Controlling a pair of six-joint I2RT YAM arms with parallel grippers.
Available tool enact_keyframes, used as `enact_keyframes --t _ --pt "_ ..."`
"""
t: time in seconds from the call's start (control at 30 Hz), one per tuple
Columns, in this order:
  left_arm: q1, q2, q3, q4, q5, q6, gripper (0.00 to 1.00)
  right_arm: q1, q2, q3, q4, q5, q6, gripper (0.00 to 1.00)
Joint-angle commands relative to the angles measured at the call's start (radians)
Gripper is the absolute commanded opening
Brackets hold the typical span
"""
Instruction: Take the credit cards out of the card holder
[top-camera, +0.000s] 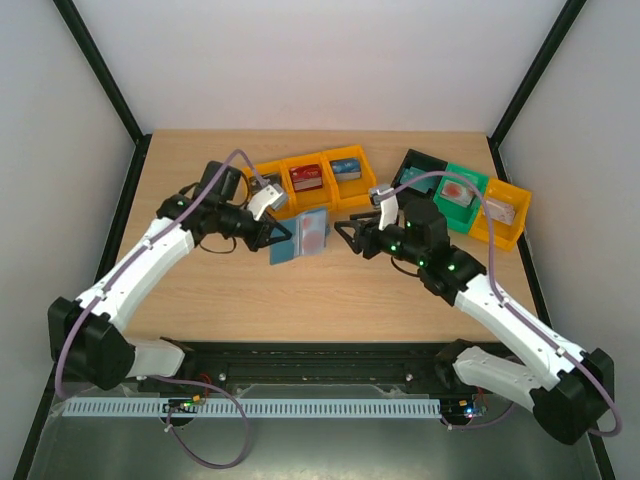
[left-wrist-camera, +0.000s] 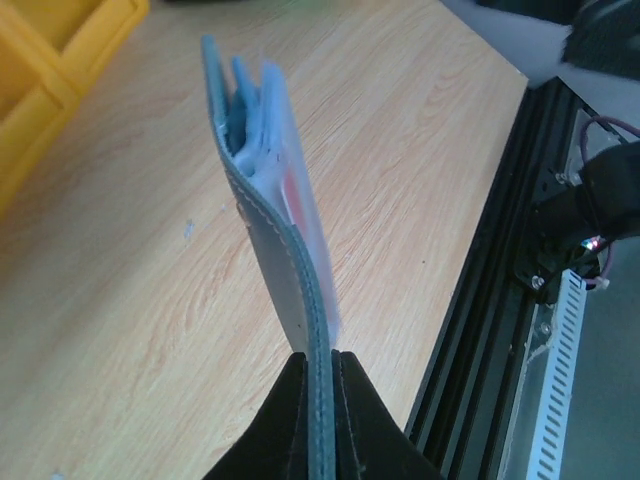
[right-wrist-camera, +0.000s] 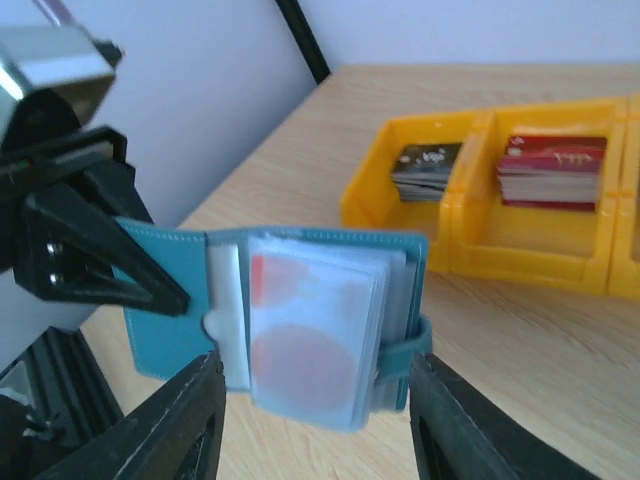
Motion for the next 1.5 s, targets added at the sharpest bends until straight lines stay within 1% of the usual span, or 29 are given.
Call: enact_keyframes --t 0.0,0.07,0.13,0.3,0.47,0.6,0.73,0.8,0.9,0.97,1.07,1.23,1.33,1.47 --pt "-0.004 -0.057 0.171 -0.222 0.028 0.159 0.02 -0.005 -0.058 -0.028 0.096 -0.095 -0.046 0.51" --pt "-0.004 -0.069 0.24 -0.276 0.028 0.185 0.02 -0.006 -0.081 -0.027 0.1 -0.119 -0.065 0.52" --pt "-0.005 -0.083 0.29 -0.315 0.03 0.197 0.02 -0.005 -0.101 -0.028 0.11 -0.148 -0.077 0.56" --pt "-0.005 -0.124 0.341 -0.366 0.038 0.214 0.02 -0.005 -0.145 -0.022 0.143 -0.209 -0.08 0.61" --pt "-0.005 -0.124 0.404 -0.414 0.048 0.234 0.02 -0.005 -0.184 -0.024 0.147 -0.206 -0.084 0.62" --pt "-0.005 -0.123 0.456 -0.448 0.092 0.248 0.02 -0.005 -0.198 -0.03 0.157 -0.204 -0.072 0.62" --pt "-0.004 -0.126 0.472 -0.456 0.128 0.254 0.02 -0.005 -0.197 -0.02 0.175 -0.23 -0.052 0.62" --pt "-0.003 -0.12 0.485 -0.46 0.133 0.255 0.02 -0.005 -0.197 -0.02 0.191 -0.239 -0.047 0.64" --pt "-0.001 -0.11 0.513 -0.47 0.132 0.262 0.02 -0.005 -0.178 -0.028 0.227 -0.226 -0.039 0.67" --pt "-0.001 -0.107 0.52 -0.473 0.137 0.267 0.02 -0.005 -0.142 -0.006 0.201 -0.203 -0.047 0.67" --pt "-0.002 -0.102 0.516 -0.476 0.154 0.269 0.02 -0.005 -0.095 0.034 0.169 -0.247 -0.073 0.69" --pt "-0.002 -0.104 0.526 -0.485 0.156 0.284 0.02 -0.004 -0.079 0.015 0.254 -0.282 -0.054 0.71" --pt "-0.001 -0.105 0.526 -0.491 0.155 0.291 0.02 -0.004 -0.058 0.042 0.228 -0.3 -0.073 0.73" --pt "-0.002 -0.106 0.526 -0.487 0.165 0.289 0.02 0.004 -0.03 0.061 0.219 -0.359 -0.047 0.78"
